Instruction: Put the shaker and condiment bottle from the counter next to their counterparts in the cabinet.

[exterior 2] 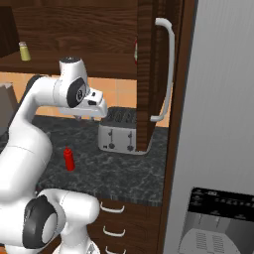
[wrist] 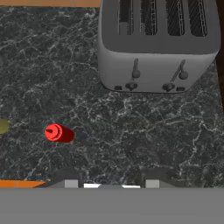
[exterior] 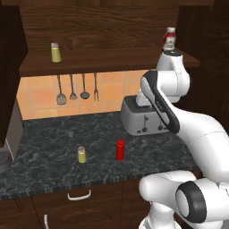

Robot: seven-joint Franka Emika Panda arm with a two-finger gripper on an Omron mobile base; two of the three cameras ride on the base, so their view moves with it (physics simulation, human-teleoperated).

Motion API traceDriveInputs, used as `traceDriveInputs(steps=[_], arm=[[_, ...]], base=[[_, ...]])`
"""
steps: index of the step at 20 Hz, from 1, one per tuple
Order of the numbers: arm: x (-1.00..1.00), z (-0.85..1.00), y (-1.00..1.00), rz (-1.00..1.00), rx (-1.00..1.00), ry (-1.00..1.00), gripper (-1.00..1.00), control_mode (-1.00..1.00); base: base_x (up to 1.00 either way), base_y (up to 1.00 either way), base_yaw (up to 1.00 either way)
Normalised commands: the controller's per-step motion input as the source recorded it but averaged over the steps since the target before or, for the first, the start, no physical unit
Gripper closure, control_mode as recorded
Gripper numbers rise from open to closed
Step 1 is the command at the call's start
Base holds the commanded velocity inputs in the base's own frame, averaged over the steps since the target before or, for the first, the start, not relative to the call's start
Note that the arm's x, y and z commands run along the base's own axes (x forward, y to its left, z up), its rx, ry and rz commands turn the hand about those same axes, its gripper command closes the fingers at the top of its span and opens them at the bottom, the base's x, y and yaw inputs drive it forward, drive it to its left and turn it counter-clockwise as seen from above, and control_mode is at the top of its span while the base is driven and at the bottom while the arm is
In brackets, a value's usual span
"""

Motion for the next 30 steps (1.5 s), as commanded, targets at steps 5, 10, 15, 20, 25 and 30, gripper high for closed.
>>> traceDriveInputs(steps=[5,10,15,20,25,30], arm=[[-0.39,-0.15,-0.3,0.0,0.12,-0.16,-1.0,-1.0],[-0.45,-0.37,-0.27,0.15,0.1,-0.27,-1.0,-1.0],[-0.68,-0.85,0.22,0.35,0.06,-0.49,-1.0,-1.0],[-0.37,-0.72,0.68,0.39,0.0,-0.29,-1.0,-1.0],[0.12,-0.31,0.23,0.5,0.0,-0.03,-1.0,-1.0],[-0.02,-0.31,-0.02,0.37,0.0,-0.05,-1.0,-1.0]], base=[[0.0,0.0,0.0],[0.0,0.0,0.0],[0.0,0.0,0.0],[0.0,0.0,0.0],[0.0,0.0,0.0],[0.0,0.0,0.0]])
